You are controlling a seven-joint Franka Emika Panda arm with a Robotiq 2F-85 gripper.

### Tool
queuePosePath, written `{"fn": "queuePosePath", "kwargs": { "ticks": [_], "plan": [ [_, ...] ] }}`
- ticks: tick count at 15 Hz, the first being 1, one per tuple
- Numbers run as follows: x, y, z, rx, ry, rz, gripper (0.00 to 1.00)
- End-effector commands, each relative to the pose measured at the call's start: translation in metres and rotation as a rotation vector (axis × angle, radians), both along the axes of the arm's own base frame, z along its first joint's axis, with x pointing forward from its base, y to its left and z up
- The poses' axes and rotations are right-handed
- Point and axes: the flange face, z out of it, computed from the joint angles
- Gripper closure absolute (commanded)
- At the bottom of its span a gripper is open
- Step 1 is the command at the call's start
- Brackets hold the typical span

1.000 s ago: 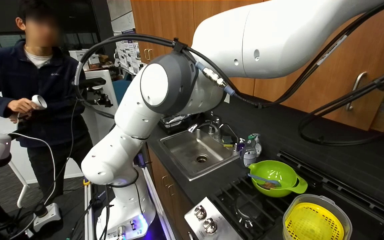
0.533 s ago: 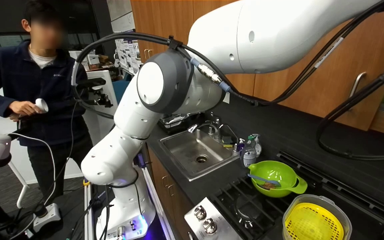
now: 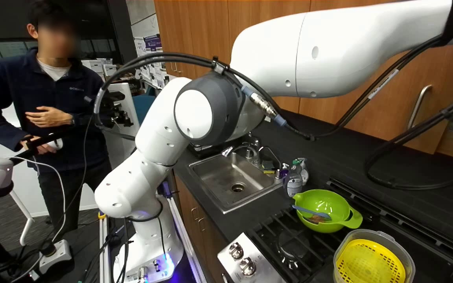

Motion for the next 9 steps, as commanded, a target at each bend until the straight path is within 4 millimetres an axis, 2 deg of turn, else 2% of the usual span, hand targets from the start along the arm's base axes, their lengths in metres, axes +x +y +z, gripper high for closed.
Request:
{"fn": "queuePosePath", "kwargs": {
  "ticks": [1,4,9],
  "plan": [
    [0.013,0.004,-0.02,0.066,0.027,-0.01,0.0],
    [0.014,0.003,-0.038,0.121,0.047,-0.03,0.0],
    [-0.003,0.005,-0.059,0.206,0.079,-0.102,0.0]
  ]
}}
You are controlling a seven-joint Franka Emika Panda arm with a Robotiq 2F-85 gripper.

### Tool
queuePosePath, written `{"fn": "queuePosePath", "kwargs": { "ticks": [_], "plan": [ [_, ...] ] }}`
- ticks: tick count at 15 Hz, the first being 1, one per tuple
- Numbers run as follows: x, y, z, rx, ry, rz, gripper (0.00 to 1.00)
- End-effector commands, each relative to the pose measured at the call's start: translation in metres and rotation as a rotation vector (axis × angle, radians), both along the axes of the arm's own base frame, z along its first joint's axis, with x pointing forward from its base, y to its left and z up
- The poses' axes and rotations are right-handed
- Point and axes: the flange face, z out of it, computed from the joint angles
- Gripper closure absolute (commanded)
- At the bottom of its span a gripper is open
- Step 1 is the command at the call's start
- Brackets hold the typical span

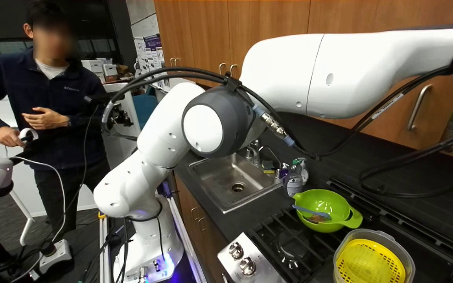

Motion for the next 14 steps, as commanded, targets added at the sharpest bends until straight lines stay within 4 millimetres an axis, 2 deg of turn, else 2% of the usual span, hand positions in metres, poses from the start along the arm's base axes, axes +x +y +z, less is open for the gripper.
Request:
{"fn": "queuePosePath", "kwargs": {
  "ticks": [1,5,6,7,12,14],
  "plan": [
    [-0.015,0.005,-0.004,0.038,0.054,-0.086,0.0],
    [-0.028,0.002,-0.018,0.021,0.179,-0.213,0.0],
    [-0.028,0.005,-0.018,0.058,0.161,-0.207,0.0],
    [-0.022,-0.007,-0.027,0.027,0.153,-0.178,0.0],
    [-0.023,-0.003,-0.028,0.043,0.162,-0.192,0.0],
    [-0.029,-0.013,-0.038,0.013,0.203,-0.301,0.0]
  ]
}}
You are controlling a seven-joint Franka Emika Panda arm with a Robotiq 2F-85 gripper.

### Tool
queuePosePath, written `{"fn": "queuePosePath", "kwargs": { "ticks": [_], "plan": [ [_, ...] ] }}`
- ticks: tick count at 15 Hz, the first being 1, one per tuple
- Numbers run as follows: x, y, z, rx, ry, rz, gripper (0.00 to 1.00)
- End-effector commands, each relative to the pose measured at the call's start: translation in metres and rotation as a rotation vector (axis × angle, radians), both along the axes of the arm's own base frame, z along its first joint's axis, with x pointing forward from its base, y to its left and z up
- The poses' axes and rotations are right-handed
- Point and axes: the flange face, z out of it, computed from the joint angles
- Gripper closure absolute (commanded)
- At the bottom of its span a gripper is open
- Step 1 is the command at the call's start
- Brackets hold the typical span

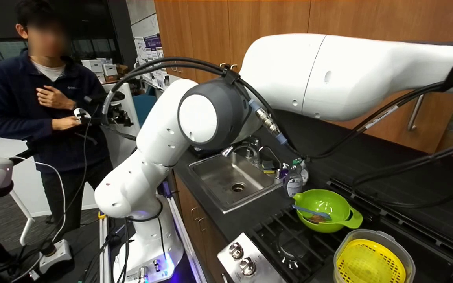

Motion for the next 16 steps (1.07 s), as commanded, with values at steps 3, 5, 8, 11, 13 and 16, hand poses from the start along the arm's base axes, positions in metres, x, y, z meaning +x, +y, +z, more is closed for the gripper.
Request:
{"fn": "queuePosePath", "kwargs": {
  "ticks": [3,5,8,11,13,16],
  "plan": [
    [-0.02,-0.024,-0.026,-0.085,0.091,-0.254,0.0],
    [-0.031,-0.03,-0.035,-0.116,0.111,-0.357,0.0],
    [-0.038,-0.031,-0.051,-0.127,0.162,-0.515,0.0],
    [-0.035,-0.021,-0.075,-0.085,0.279,-0.622,0.0],
    [-0.031,-0.011,-0.087,-0.057,0.325,-0.634,0.0],
    [-0.029,-0.001,-0.106,-0.022,0.386,-0.669,0.0]
  ]
}}
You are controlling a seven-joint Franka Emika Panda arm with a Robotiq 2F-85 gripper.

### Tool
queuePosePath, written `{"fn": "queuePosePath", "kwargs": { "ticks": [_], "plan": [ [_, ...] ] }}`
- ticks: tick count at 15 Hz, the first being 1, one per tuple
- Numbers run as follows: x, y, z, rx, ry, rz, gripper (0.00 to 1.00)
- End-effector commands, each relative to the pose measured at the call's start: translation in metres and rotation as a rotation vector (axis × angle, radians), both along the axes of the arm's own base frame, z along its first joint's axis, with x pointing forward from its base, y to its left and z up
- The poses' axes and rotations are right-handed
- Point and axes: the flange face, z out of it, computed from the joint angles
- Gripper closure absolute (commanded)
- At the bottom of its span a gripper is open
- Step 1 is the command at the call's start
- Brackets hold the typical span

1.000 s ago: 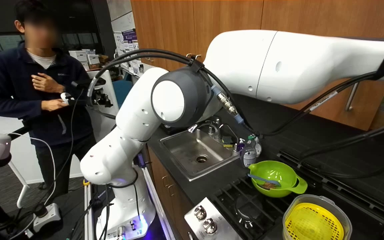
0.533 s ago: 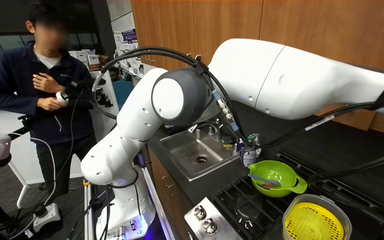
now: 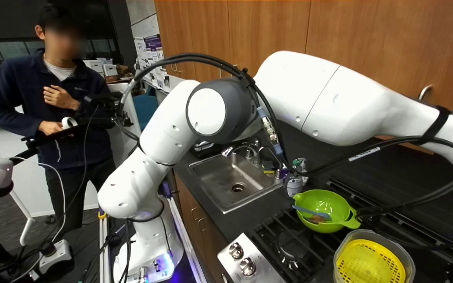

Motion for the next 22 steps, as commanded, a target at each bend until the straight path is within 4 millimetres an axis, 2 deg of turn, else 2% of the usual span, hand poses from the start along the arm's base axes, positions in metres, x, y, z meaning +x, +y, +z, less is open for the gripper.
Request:
{"fn": "queuePosePath", "kwargs": {
  "ticks": [1,5,9,14,22],
  "plan": [
    [-0.003,0.011,-0.017,0.043,0.069,-0.067,0.0],
    [-0.03,0.006,-0.044,0.082,0.108,-0.125,0.0],
    [-0.047,0.001,-0.062,0.092,0.122,-0.161,0.0],
    [-0.049,-0.003,-0.069,0.081,0.121,-0.164,0.0],
    [-0.033,-0.013,-0.075,-0.018,0.035,-0.12,0.0]
  ]
}}
